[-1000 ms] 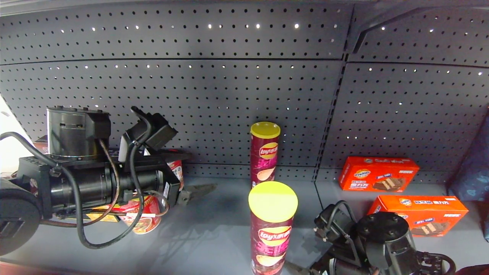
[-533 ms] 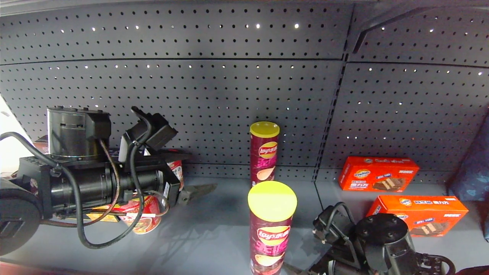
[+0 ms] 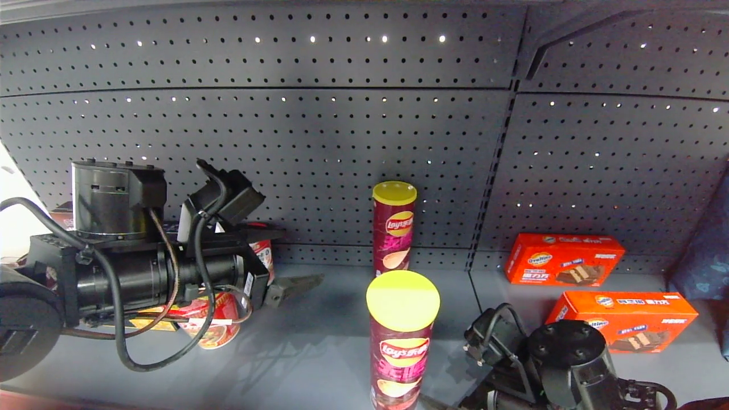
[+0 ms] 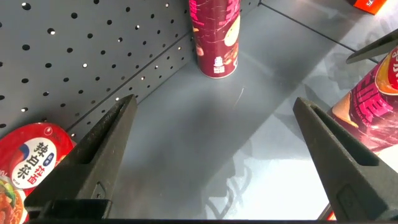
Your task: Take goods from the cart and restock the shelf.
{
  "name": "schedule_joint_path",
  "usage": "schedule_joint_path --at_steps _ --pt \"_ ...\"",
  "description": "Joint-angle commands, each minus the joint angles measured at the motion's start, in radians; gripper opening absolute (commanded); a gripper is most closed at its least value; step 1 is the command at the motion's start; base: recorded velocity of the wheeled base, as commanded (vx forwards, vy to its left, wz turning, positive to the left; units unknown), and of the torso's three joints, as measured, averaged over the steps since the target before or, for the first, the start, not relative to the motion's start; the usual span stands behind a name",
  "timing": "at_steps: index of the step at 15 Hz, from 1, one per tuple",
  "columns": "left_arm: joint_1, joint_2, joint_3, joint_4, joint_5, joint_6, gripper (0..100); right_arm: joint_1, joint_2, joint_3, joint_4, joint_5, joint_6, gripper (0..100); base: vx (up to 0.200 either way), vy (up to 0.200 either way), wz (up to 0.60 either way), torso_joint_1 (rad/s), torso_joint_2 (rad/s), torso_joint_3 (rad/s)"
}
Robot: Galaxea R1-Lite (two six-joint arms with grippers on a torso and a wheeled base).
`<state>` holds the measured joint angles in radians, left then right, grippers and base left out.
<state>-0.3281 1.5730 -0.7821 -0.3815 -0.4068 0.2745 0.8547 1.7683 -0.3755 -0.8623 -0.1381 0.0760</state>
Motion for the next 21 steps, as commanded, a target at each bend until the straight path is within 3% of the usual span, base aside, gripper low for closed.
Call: schedule_joint_path --at_steps 1,9,12,15,17,19,20,21 --pt "0.000 0.002 0.000 0.000 0.000 0.000 100 0.003 0.005 0.001 -0.009 0.000 -0.001 100 0.000 0.000 0.00 0.000 0.00 0.000" --pt "0.000 -0.039 0.046 -0.011 0.002 0.000 100 -0.003 -0.063 0.000 -0.041 -0.008 -0.001 100 0.000 0.000 0.00 0.000 0.00 0.000" --pt "-0.002 -0.140 0.063 -0.011 0.003 0.000 100 -0.072 -0.221 -0.025 -0.038 -0.029 -0.018 100 0.000 0.000 0.00 0.000 0.00 0.000" --pt "0.003 -0.274 0.083 -0.011 0.002 -0.001 100 -0.240 -0.382 -0.005 -0.035 -0.029 -0.042 100 0.000 0.000 0.00 0.000 0.00 0.000" --pt "0.037 -0.370 0.127 -0.011 0.000 0.000 100 -0.350 -0.471 0.033 -0.037 -0.026 -0.044 100 0.000 0.000 0.00 0.000 0.00 0.000" --pt "0.170 -0.551 0.236 -0.011 -0.007 0.000 100 -0.583 -0.642 0.113 -0.034 -0.015 -0.076 100 0.000 0.000 0.00 0.000 0.00 0.000" --pt "0.216 -0.620 0.274 -0.002 -0.007 -0.001 100 -0.658 -0.719 0.164 -0.027 -0.017 -0.077 100 0.000 0.000 0.00 0.000 0.00 0.000" --pt "0.287 -0.751 0.353 0.001 -0.007 -0.024 100 -0.743 -0.900 0.276 0.040 -0.041 -0.082 100 0.000 0.000 0.00 0.000 0.00 0.000"
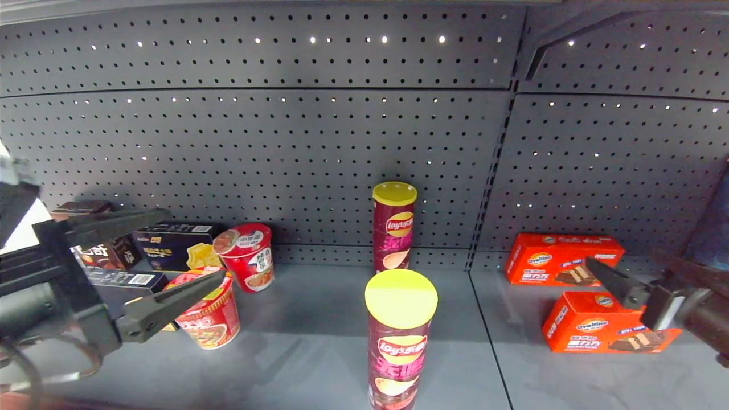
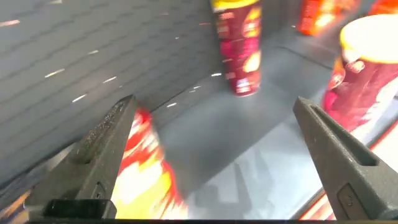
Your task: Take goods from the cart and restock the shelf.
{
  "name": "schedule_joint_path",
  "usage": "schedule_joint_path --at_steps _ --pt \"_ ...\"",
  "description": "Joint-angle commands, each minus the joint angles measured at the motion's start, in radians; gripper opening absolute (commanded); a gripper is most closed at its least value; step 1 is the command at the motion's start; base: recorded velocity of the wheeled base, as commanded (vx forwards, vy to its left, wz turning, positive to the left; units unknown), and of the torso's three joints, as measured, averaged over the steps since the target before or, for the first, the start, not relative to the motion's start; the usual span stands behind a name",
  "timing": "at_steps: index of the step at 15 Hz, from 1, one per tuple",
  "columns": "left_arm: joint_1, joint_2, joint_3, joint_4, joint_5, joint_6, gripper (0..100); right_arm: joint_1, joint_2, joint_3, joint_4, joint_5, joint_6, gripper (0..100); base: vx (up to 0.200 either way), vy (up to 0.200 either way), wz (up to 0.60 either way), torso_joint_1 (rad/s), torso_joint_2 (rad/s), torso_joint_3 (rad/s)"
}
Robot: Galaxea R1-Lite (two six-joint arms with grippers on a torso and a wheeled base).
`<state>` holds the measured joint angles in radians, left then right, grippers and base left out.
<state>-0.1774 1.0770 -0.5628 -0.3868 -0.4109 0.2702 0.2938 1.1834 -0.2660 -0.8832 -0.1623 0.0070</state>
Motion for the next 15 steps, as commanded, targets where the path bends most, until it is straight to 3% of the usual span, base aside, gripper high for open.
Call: schedule_joint_path --at_steps 1,2,3,4,5,7,8,9,10,11,13,14,15 --pt "0.158 -0.362 0.192 0.008 0.009 -0.059 100 -0.191 -0.510 0.238 0.205 -0.091 -0.036 100 0.000 0.000 0.00 0.000 0.00 0.000" --pt "0.164 -0.473 0.233 0.025 0.046 -0.074 100 -0.200 -0.734 0.257 0.431 -0.151 -0.075 100 0.000 0.000 0.00 0.000 0.00 0.000" --pt "0.167 -0.588 0.251 0.109 0.127 -0.074 100 -0.239 -0.972 0.209 0.748 -0.155 -0.099 100 0.000 0.000 0.00 0.000 0.00 0.000" --pt "0.167 -0.637 0.248 0.161 0.158 -0.074 100 -0.266 -1.061 0.169 0.892 -0.154 -0.101 100 0.000 0.000 0.00 0.000 0.00 0.000" --pt "0.168 -0.790 0.228 0.358 0.205 -0.074 100 -0.294 -1.183 0.063 1.236 -0.137 -0.076 100 0.000 0.000 0.00 0.000 0.00 0.000" --pt "0.181 -1.052 0.253 0.638 0.211 -0.062 100 -0.294 -1.183 0.059 1.159 -0.048 -0.047 100 0.000 0.000 0.00 0.000 0.00 0.000" --pt "0.177 -1.077 0.282 0.720 0.231 -0.049 100 -0.294 -1.183 0.077 1.142 -0.014 -0.055 100 0.000 0.000 0.00 0.000 0.00 0.000" --pt "0.177 -1.068 0.290 0.657 0.287 -0.057 100 -0.294 -1.183 0.105 1.115 0.015 -0.085 100 0.000 0.000 0.00 0.000 0.00 0.000" --pt "0.177 -1.068 0.331 0.612 0.279 -0.059 100 -0.294 -1.183 0.142 1.063 0.032 -0.085 100 0.000 0.000 0.00 0.000 0.00 0.000" --pt "0.177 -1.069 0.454 0.568 0.284 -0.055 100 -0.294 -1.183 0.205 0.964 0.096 -0.090 100 0.000 0.000 0.00 0.000 0.00 0.000" --pt "0.177 -1.071 0.529 0.413 0.320 -0.060 100 -0.294 -1.183 0.218 0.925 0.144 -0.091 100 0.000 0.000 0.00 0.000 0.00 0.000" --pt "0.177 -1.069 0.532 0.414 0.325 -0.095 100 -0.294 -1.183 0.223 0.922 0.136 -0.091 100 0.000 0.000 0.00 0.000 0.00 0.000" --pt "0.177 -1.071 0.529 0.421 0.320 -0.167 100 -0.294 -1.183 0.221 0.922 0.127 -0.078 100 0.000 0.000 0.00 0.000 0.00 0.000"
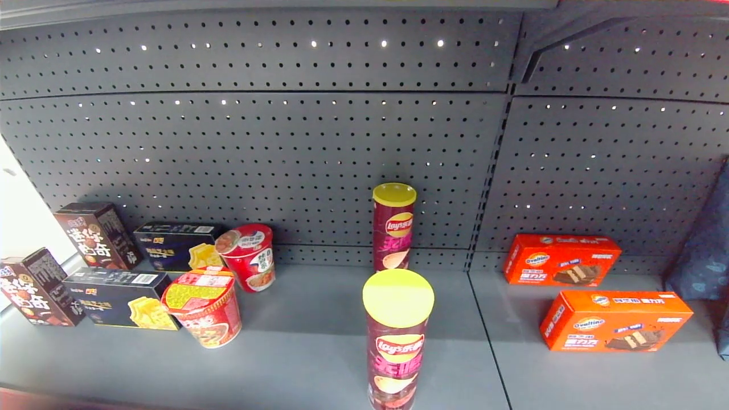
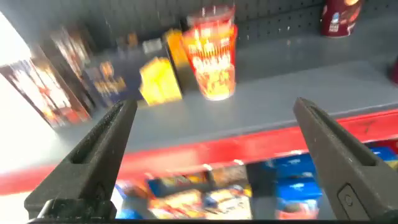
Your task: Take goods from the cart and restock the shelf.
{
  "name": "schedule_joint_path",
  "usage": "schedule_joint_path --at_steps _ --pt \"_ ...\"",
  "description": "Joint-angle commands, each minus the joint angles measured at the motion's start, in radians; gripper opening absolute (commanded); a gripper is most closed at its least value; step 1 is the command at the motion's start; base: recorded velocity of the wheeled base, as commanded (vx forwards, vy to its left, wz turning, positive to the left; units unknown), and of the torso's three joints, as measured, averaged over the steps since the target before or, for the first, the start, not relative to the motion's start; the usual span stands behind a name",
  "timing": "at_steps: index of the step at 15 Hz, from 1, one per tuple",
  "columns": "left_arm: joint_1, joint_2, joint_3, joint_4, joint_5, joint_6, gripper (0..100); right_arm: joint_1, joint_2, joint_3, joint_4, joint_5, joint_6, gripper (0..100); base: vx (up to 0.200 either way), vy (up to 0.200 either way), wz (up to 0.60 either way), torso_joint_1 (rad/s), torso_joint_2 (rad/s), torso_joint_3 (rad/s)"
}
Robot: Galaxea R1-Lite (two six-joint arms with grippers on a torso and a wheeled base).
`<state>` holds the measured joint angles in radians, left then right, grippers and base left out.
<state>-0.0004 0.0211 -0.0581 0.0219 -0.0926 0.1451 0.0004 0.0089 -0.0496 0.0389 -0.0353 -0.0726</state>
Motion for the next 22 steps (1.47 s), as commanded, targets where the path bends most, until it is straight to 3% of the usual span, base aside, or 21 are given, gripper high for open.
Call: schedule_joint_path --at_steps 1,4,7,10,11,22 --pt "0.000 -0.016 0.024 0.012 0.001 -0.058 100 -0.002 -0.009 0.007 -0.002 -0.008 0.005 100 0.000 0.000 0.00 0.000 0.00 0.000" --pt "0.000 -0.016 0.026 0.010 -0.019 -0.050 100 0.000 -0.009 0.008 -0.002 -0.029 -0.021 100 0.000 0.000 0.00 0.000 0.00 0.000" --pt "0.000 -0.016 0.024 0.010 -0.013 -0.047 100 -0.002 -0.009 0.008 -0.004 -0.069 -0.072 100 -0.200 0.000 0.00 0.010 0.00 -0.001" --pt "0.000 -0.015 0.024 0.012 0.013 0.044 100 -0.002 -0.009 0.008 -0.007 -0.060 -0.072 100 0.000 0.000 0.00 0.000 0.00 0.000" --pt "0.000 -0.016 0.026 0.010 0.008 0.056 100 0.000 -0.009 0.008 -0.007 -0.055 -0.076 100 0.000 0.000 0.00 0.000 0.00 0.000" --pt "0.000 -0.015 0.024 0.012 -0.012 0.053 100 -0.002 -0.009 0.008 -0.007 -0.034 -0.067 100 0.000 0.000 -0.05 0.001 0.00 0.000"
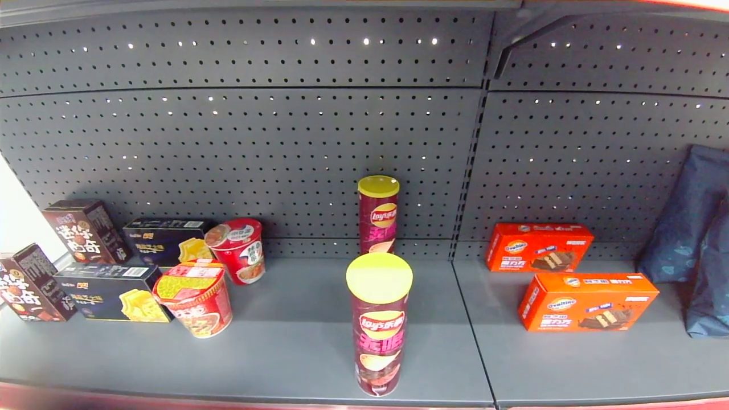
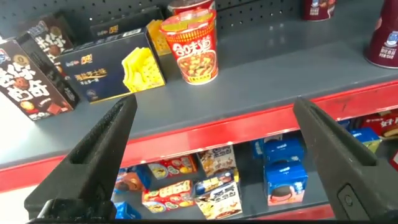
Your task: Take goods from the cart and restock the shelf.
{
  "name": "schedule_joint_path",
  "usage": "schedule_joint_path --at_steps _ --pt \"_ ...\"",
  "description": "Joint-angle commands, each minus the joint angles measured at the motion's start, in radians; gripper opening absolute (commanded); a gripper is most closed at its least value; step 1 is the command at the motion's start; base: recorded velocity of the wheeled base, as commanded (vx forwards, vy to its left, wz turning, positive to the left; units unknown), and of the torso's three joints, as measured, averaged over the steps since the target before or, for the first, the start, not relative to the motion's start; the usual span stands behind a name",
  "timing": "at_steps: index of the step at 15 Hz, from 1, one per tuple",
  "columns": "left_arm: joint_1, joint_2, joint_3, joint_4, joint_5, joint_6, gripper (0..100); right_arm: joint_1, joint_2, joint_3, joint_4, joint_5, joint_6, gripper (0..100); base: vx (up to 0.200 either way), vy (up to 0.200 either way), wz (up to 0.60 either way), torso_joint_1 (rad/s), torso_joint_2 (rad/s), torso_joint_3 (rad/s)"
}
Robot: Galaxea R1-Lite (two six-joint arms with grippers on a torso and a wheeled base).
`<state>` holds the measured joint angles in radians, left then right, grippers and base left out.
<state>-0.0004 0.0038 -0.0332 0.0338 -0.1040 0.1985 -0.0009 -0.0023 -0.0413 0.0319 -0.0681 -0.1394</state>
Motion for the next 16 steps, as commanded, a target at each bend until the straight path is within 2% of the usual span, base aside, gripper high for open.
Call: schedule_joint_path --at_steps 1,3,5,6,11,14,16 --pt "0.000 0.002 -0.001 0.000 0.000 -0.001 100 0.001 0.002 0.000 0.000 -0.001 0.000 100 0.000 0.000 0.00 0.000 0.00 0.000" --pt "0.000 0.002 0.001 0.000 0.000 0.007 100 -0.001 0.002 0.000 0.000 -0.001 0.000 100 0.000 0.000 0.00 0.000 0.00 0.000" --pt "0.000 0.002 -0.001 0.000 -0.028 -0.010 100 0.001 0.002 0.000 0.000 -0.001 0.000 100 0.000 0.000 0.00 0.000 0.00 0.000" --pt "0.000 0.002 -0.001 0.000 -0.032 -0.007 100 0.001 0.002 0.000 0.000 -0.001 0.000 100 0.000 0.200 0.00 -0.002 0.00 0.007" --pt "0.000 0.002 -0.001 0.000 -0.032 -0.005 100 -0.001 0.002 0.000 0.000 -0.001 0.000 100 0.000 0.000 0.00 0.000 0.00 0.000" --pt "0.000 0.002 -0.001 0.000 -0.048 -0.016 100 0.001 0.002 0.000 0.002 -0.001 0.000 100 0.000 0.000 0.00 0.000 0.00 0.000" --pt "0.000 0.002 -0.001 0.000 -0.051 -0.016 100 0.001 0.002 0.000 0.000 -0.001 0.000 100 0.000 0.100 0.00 0.001 0.00 0.001"
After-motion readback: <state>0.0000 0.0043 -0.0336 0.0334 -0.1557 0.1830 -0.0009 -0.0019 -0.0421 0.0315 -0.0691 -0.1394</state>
